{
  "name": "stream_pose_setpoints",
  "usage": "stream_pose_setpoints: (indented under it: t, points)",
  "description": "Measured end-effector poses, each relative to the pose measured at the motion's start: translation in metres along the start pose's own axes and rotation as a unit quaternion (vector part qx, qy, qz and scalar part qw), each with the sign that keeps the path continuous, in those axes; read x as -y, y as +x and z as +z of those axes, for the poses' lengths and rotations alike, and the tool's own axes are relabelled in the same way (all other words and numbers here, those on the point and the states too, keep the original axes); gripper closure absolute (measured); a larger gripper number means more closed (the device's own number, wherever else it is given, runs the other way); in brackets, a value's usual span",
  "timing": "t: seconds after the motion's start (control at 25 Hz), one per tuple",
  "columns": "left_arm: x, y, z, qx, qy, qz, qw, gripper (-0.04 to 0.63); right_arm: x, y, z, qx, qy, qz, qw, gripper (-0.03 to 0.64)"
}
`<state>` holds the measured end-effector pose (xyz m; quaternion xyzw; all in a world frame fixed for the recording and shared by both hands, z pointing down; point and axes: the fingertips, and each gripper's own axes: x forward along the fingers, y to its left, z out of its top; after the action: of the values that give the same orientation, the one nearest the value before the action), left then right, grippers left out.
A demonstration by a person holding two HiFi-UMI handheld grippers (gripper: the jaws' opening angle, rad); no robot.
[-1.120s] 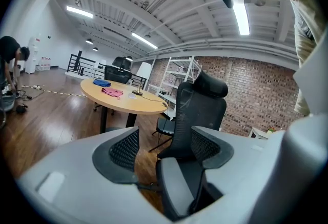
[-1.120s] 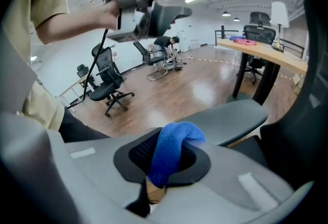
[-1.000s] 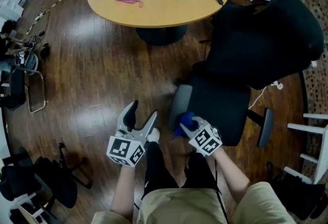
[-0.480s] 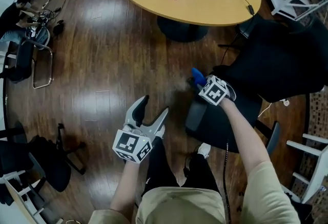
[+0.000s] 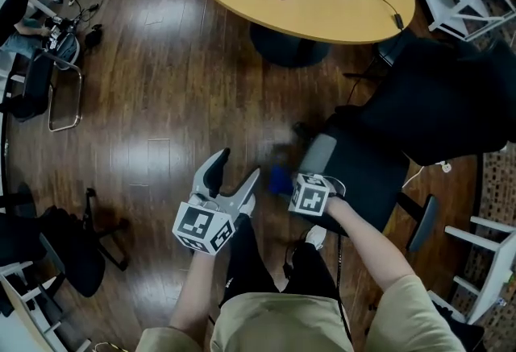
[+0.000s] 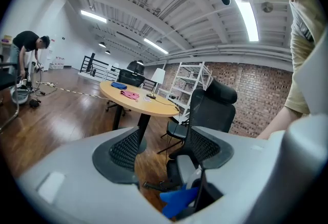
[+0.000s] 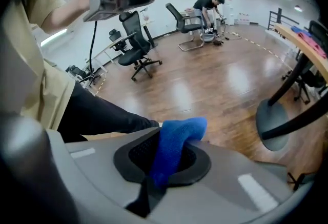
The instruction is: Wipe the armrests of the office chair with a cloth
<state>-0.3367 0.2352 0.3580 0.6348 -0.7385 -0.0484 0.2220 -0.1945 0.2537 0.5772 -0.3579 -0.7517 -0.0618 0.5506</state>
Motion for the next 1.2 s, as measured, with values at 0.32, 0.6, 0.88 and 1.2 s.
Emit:
stream_pose_setpoints:
  t: [0.32,0.6,0.88,1.2]
  points:
    - [0.018,0.009,0.000,0.001,0.004,-0.008,1.0000,0.301,-0.079,0.007,-0.053,-0.041,-0.032,0.046,0.998,0.598]
    - [0.040,0.026,0.000,-0.007,0.005,-0.019,0.9998,0.301,-0.029,-0.026,-0.127,-0.052,0.063,-0.033,0.996,0.598]
    - [0.044,0.032,-0.004,-0.011,0.010,-0.018,0.9997,0.301,0.114,-0.098,-0.161,-0.007,0.227,-0.217,0.949,0.598]
    - [0.035,0.025,-0.008,-0.011,0.008,0.007,0.9999,0.301,0.208,-0.127,-0.130,0.034,0.240,-0.270,0.932,0.598]
